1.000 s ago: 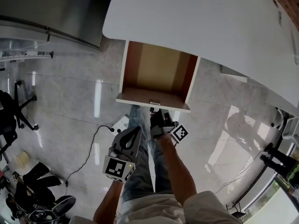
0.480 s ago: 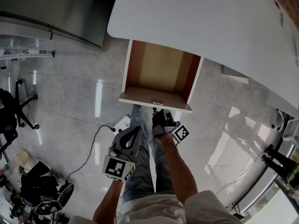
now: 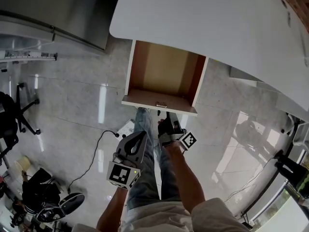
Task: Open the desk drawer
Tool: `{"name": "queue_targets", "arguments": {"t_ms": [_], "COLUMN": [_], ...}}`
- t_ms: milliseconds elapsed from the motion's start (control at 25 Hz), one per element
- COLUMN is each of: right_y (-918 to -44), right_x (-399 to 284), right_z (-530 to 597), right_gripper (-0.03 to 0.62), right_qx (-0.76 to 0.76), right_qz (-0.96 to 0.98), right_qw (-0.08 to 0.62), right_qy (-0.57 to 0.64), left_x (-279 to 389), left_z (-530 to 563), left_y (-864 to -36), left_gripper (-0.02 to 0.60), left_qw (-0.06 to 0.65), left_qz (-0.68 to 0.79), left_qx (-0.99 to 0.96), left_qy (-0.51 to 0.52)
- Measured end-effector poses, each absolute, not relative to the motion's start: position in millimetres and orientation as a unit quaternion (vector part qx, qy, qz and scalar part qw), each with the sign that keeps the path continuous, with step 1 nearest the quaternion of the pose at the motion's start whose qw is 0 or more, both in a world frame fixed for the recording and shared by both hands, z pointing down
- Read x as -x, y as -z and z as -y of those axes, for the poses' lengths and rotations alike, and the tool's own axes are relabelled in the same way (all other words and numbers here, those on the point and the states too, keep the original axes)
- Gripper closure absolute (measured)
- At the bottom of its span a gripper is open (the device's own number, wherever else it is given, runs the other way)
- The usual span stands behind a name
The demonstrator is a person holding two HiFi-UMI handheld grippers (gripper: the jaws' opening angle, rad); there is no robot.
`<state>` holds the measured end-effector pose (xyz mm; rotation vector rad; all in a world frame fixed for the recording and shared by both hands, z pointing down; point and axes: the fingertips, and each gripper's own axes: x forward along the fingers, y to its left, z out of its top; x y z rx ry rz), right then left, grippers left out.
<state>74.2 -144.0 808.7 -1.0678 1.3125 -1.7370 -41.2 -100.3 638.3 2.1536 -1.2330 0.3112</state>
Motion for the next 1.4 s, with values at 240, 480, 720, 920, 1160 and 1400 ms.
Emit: {"name": "queue_targets", "arguments": {"t_ms": [240,480,720,920,1160,1400], "right_y": [-800.7,-773.5,-740.1,-696.1,-607.3,-517.6], "right_x": [-79.5,-81.2,-97.5,-108.9,-110.5,-97.8], "right_z": [130.2,116.0,112.4,104.0,104.5,112.9], "right_gripper": [0.416,0.576,0.577,0.577,0.577,0.577], "right_qx": [0.408,0.413,0.405,0.416,0.421,0.407], "right_qz": [-0.514,-0.535,-0.550,-0.619,-0.792,-0.884], "right_qw": [0.348,0.321,0.331,0.243,0.033,-0.091], "right_qy": [0.670,0.663,0.651,0.620,0.441,0.212], "left_x": [34.4,26.0,17.2,7.3,7.2,12.1], "left_z": [96.8,103.0,102.2,98.3,96.9,97.9], "left_y": [-639.2,-621.5,-601.1,-571.0,-515.4,-455.8], "left_gripper": [0.569,0.569,0.569,0.569,0.569,0.569], "left_qw": [0.315,0.296,0.278,0.264,0.229,0.175], "left_qz": [0.463,0.460,0.463,0.460,0.460,0.465], "left_qx": [-0.820,-0.830,-0.835,-0.842,-0.852,-0.863], "left_qy": [-0.118,-0.110,-0.102,-0.101,-0.100,-0.094]}}
